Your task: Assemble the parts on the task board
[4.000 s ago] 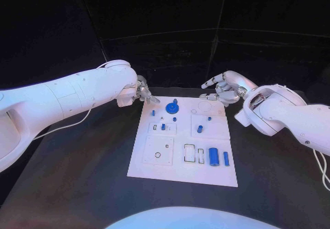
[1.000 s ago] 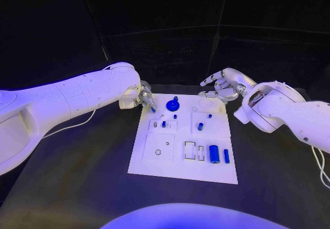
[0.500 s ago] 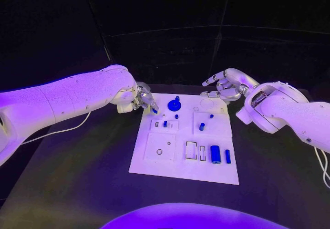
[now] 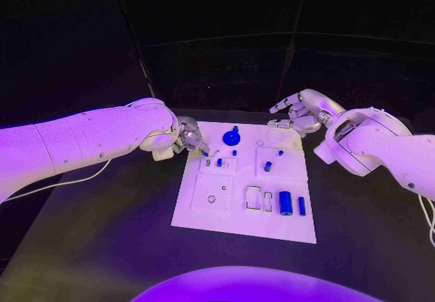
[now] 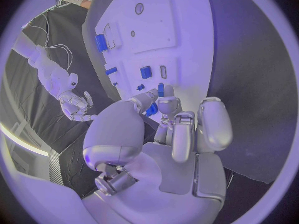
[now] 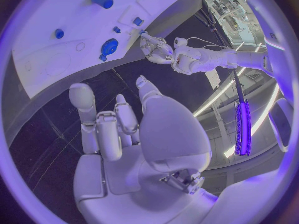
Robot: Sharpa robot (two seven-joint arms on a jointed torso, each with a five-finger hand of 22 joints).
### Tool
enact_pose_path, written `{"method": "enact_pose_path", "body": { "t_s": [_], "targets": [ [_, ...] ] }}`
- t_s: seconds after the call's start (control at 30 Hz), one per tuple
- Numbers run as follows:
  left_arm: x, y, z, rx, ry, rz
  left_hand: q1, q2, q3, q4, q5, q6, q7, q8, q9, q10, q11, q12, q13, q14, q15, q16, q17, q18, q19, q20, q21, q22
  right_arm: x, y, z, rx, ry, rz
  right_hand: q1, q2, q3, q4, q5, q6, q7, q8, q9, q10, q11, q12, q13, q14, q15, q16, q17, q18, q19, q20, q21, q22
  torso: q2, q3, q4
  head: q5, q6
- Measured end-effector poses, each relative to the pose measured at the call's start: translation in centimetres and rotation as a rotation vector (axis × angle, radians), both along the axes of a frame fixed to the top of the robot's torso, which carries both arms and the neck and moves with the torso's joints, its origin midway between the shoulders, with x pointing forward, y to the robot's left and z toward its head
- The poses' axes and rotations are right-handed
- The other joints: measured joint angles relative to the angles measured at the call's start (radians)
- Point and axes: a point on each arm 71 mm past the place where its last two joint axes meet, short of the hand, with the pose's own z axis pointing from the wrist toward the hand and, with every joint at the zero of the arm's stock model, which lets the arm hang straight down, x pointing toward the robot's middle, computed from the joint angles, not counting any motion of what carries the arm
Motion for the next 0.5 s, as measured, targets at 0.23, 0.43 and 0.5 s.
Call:
{"method": "enact_pose_path", "body": {
  "t_s": [0.23,0.43,0.5],
  "targets": [
    [-0.8,-0.3,-0.5,0.018,-0.055,-0.003,-0.009,-0.009,0.016,-0.009,0.0,0.005,-0.002,0.004,-0.002,0.009,-0.002,0.0,0.006,0.0,0.0,0.0,0.0,0.0,0.0,0.0,0.004,0.005,0.0,0.0,0.0,0.0,0.0,0.0,0.0,0.0,0.0,0.0,0.006,0.0,0.0,0.0,0.0,0.0,0.0,0.0,0.0,0.0,0.0,0.0,0.0,0.0,0.0,0.0,0.0,0.0,0.0,-0.0003,-0.002,0.004,-0.002],
    [-1.2,-0.6,-0.7,0.038,-0.087,-0.015,-0.011,-0.011,0.022,-0.014,0.004,0.005,-0.002,0.004,-0.002,0.012,-0.005,0.005,0.009,0.0,0.0,0.0,0.0,0.0,0.0,0.0,0.004,0.007,0.0,0.0,0.0,-0.001,0.001,0.0,0.0,0.0,0.0,0.0,0.006,0.0,0.0,0.0,0.0,0.0,0.0,0.0,0.0,0.0,0.0,0.0,0.0,0.0,0.0,0.0,0.0,0.0,0.001,-0.0002,-0.0035,0.005,-0.004],
    [-1.4,-0.8,-0.8,0.044,-0.094,-0.021,-0.01,-0.01,0.022,-0.014,0.004,0.005,-0.002,0.004,-0.002,0.016,-0.002,0.005,0.011,0.0,0.0,0.0,0.0,0.0,0.0,0.0,0.004,0.009,0.0,0.0,0.0,-0.001,0.001,0.0,0.0,0.0,0.0,0.0,0.006,0.0,0.0,0.0,0.0,0.0,0.0,0.0,0.0,0.0,0.0,0.0,0.0,0.0,0.0,0.0,0.0,0.0,0.001,0.0,-0.0036,0.005,-0.004]
  ]
}}
